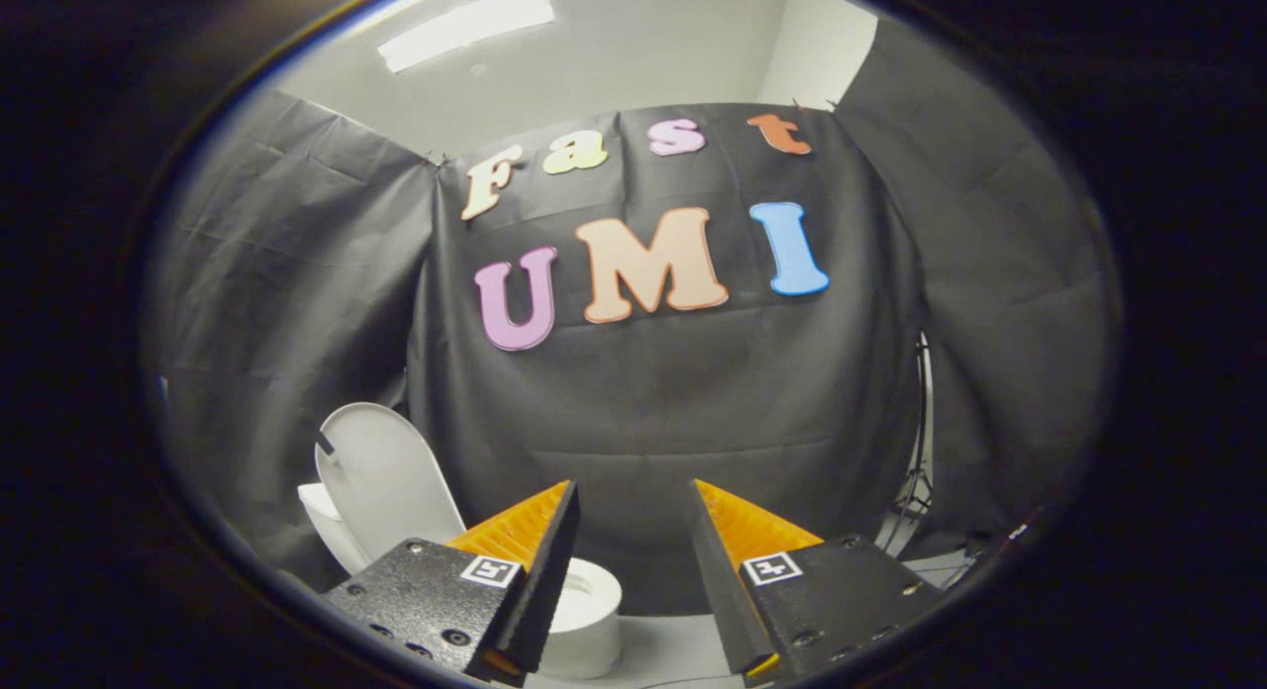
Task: Open the toilet lid.
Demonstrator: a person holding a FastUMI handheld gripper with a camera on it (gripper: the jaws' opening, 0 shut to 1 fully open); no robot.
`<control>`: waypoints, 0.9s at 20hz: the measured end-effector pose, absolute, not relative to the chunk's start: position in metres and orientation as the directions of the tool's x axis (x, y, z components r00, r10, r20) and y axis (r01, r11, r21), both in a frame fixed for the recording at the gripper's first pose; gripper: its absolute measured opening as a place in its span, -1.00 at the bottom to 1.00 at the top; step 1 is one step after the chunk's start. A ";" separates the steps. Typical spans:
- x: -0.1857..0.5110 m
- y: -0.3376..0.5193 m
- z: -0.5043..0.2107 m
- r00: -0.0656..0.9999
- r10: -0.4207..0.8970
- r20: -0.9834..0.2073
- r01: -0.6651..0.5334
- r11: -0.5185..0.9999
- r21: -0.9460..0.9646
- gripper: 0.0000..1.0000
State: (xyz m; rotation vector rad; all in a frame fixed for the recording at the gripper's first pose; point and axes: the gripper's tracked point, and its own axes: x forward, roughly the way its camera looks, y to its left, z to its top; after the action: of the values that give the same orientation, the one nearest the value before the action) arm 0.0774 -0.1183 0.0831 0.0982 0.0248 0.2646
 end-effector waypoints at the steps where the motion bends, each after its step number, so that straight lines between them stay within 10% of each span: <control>1: 0.077 -0.127 0.077 0.966 0.257 -0.020 -0.253 0.961 0.113 0.34; 18: 0.089 -0.203 0.030 0.977 0.164 -0.135 -0.152 0.984 0.096 0.31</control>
State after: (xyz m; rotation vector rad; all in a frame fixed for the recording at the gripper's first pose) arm 0.0891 -0.2030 0.0300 0.0856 0.1433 0.1594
